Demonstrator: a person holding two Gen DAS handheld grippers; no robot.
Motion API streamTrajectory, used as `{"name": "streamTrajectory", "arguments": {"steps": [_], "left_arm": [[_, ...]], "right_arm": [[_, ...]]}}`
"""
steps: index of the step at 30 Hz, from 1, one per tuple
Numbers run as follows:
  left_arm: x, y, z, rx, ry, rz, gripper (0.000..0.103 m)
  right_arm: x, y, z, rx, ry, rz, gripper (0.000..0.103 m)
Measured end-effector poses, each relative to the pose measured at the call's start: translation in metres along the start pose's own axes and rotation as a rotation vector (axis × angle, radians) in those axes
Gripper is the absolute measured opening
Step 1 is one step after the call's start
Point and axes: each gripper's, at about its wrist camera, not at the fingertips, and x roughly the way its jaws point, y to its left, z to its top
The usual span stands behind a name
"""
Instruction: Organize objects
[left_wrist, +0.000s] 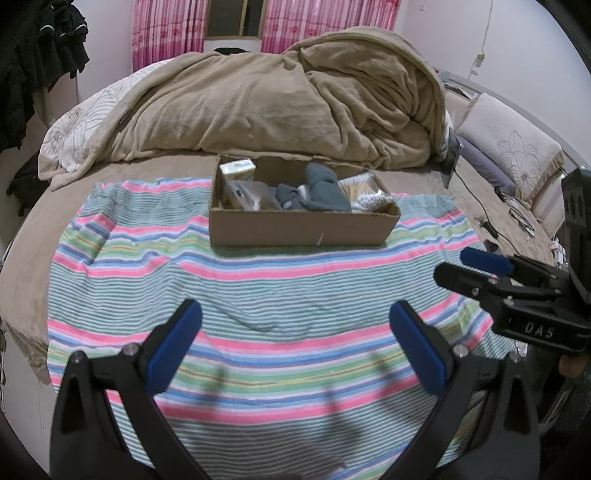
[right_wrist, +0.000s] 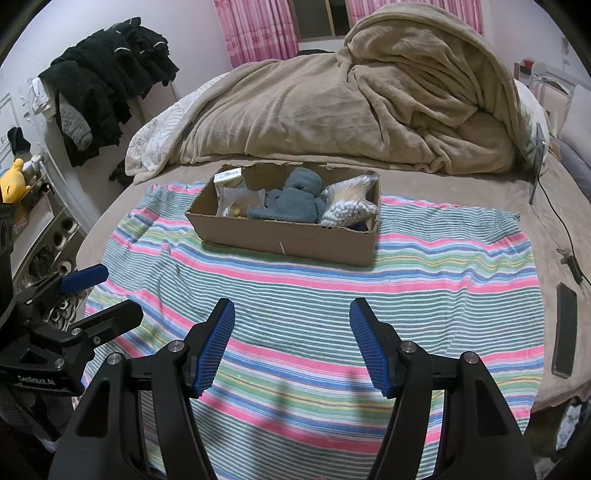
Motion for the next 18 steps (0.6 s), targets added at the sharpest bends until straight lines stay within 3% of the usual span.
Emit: {"name": "streamTrajectory", "arguments": {"steps": [18], "left_arm": [[0.009, 0.0027, 0.0032, -0.005, 0.004, 0.004, 0.102]], "right_arm": [[0.0061, -0.0075, 0.0023, 0.005, 0.007, -0.007, 0.068]]}}
